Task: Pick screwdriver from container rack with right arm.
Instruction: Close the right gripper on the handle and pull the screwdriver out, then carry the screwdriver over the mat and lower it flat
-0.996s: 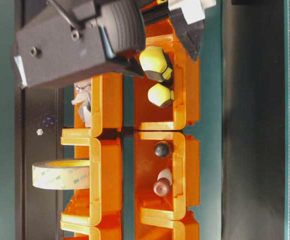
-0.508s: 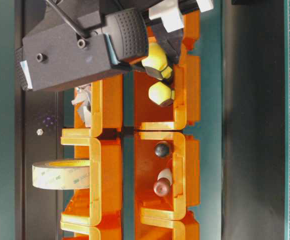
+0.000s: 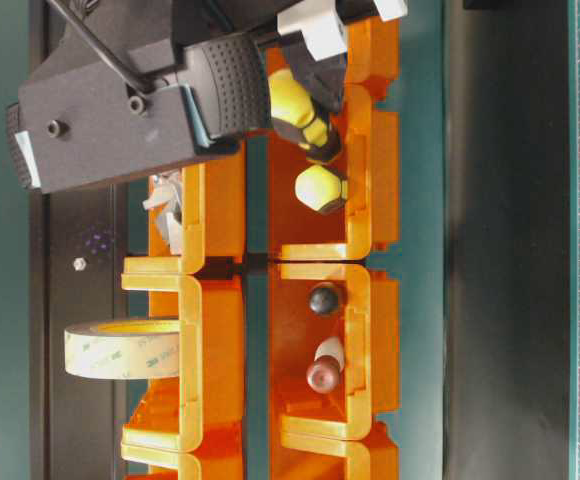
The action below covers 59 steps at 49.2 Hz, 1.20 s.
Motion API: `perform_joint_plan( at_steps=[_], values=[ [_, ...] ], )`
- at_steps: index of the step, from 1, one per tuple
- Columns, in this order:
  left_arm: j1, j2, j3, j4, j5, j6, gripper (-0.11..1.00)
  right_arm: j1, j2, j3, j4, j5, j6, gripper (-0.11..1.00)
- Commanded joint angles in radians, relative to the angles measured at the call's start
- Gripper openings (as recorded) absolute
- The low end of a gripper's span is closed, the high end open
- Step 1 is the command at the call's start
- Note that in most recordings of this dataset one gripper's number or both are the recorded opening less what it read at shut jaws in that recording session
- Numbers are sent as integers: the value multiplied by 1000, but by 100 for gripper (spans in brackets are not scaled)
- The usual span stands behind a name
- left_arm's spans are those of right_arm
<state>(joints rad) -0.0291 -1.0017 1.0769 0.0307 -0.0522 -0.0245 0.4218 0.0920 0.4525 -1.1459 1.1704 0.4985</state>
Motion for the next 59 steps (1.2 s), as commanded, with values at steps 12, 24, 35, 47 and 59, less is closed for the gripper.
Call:
perform_joint_plan(
  at_steps=[12, 24, 35, 47, 59],
  values=[
    [2, 3, -21, 3, -6, -3, 0, 66, -14, -26, 101, 121, -5, 37],
    [2, 3, -21, 3, -6, -3, 0, 132, -14, -64, 117, 285, -9, 37],
    [2, 3, -21, 3, -6, -3, 0, 192, -12, -115, 117, 387, -9, 37],
    [2, 2, -21, 3, -6, -3, 0, 270, -2, -183, 115, 500, -15, 37],
    [0, 2, -20, 3, -5, -15, 0, 394, 44, -270, 118, 565, -12, 37]
  ],
)
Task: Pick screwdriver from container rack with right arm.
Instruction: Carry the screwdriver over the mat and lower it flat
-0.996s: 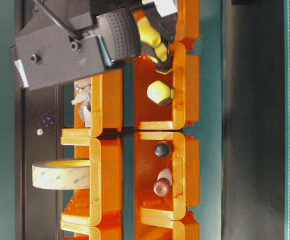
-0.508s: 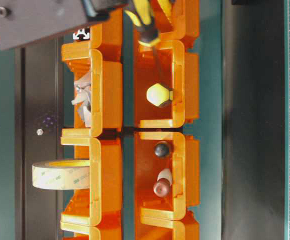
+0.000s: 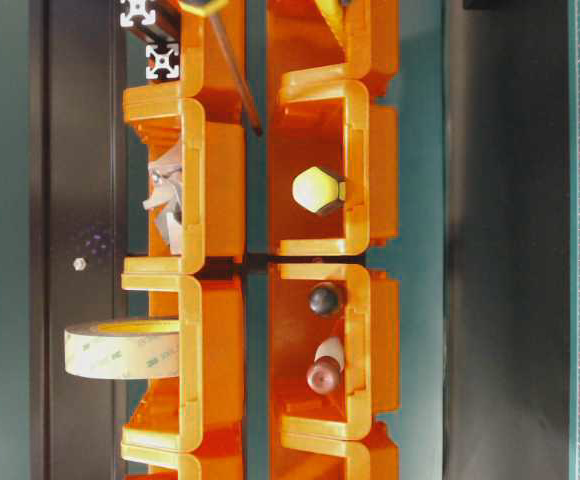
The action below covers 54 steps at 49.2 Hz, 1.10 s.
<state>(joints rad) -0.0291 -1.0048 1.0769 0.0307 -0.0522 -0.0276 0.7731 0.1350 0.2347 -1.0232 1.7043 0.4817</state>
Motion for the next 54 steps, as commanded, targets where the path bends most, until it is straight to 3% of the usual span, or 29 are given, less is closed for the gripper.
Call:
perform_joint_plan(
  at_steps=[1, 17, 26, 33, 45, 54],
  values=[
    [2, 6, -20, 3, -5, -15, 0, 52, 6, -58, -5, 32, 5, 37],
    [-5, 0, -21, 3, -3, -55, 0, 147, 66, -155, 3, 38, 15, 37],
    [-9, -12, -23, 3, -3, -57, 0, 175, 95, -178, 52, -5, 20, 37],
    [-9, -17, -25, 3, -2, -55, 0, 170, 117, -150, 87, -97, 37, 37],
    [5, -40, -31, 3, -2, -55, 0, 135, 120, -43, 87, -330, 114, 37],
    [0, -49, -34, 3, 6, -57, 0, 69, 106, 21, 83, -448, 114, 37]
  ],
)
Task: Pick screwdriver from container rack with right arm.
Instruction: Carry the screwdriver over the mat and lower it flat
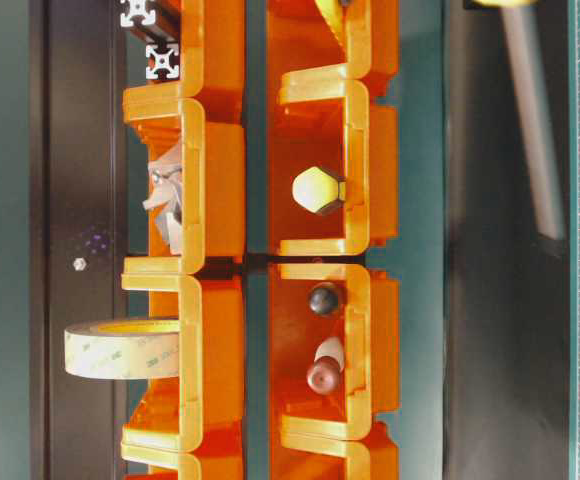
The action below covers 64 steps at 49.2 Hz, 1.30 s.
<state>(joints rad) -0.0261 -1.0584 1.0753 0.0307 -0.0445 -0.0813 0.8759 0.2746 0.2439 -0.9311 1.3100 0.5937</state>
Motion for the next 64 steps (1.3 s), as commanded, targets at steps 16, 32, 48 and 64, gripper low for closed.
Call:
perform_joint_plan(
  at_steps=[16, 32, 48, 64],
  values=[
    [6, 3, -31, 3, 12, -5, 0, -189, -31, 54, -29, -314, 2, 37],
    [5, 3, -31, 3, 12, -5, 0, -236, -20, 72, -23, -380, 2, 37],
    [5, 5, -29, 3, 12, -5, 0, -265, -20, 80, -14, -474, 8, 37],
    [2, 5, -29, 3, 25, -5, 0, -304, -17, 101, 20, -555, 11, 37]
  ],
)
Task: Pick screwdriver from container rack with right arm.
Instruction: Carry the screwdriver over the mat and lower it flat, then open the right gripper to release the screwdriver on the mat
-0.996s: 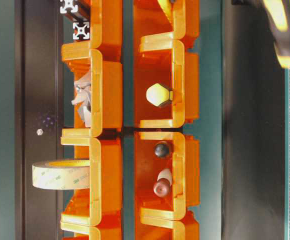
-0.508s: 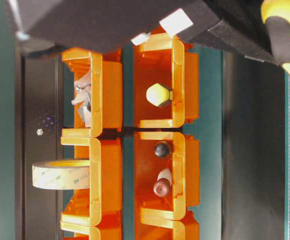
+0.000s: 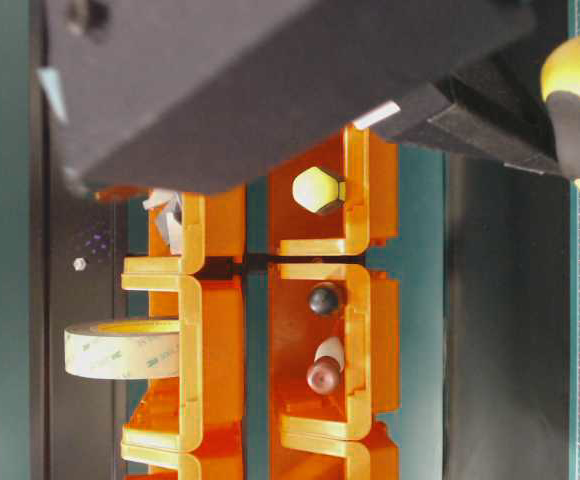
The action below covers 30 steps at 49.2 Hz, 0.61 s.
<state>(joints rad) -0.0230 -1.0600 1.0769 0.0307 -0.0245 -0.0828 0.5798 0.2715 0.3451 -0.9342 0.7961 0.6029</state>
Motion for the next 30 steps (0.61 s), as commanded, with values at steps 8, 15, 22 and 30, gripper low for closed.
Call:
perform_joint_plan(
  at_steps=[8, 15, 22, 30],
  values=[
    [-3, 8, -31, 3, 40, -6, 0, -32, -12, 29, 98, -127, 25, 38],
    [-5, 6, -31, 3, 66, -29, 0, -40, -9, 58, 115, -175, 80, 64],
    [-5, 3, -32, 3, 97, -40, 0, -40, -8, 81, 115, -204, 123, 78],
    [-5, -3, -32, 3, 103, -38, 0, -40, -11, 84, 115, -202, 138, 80]
  ],
)
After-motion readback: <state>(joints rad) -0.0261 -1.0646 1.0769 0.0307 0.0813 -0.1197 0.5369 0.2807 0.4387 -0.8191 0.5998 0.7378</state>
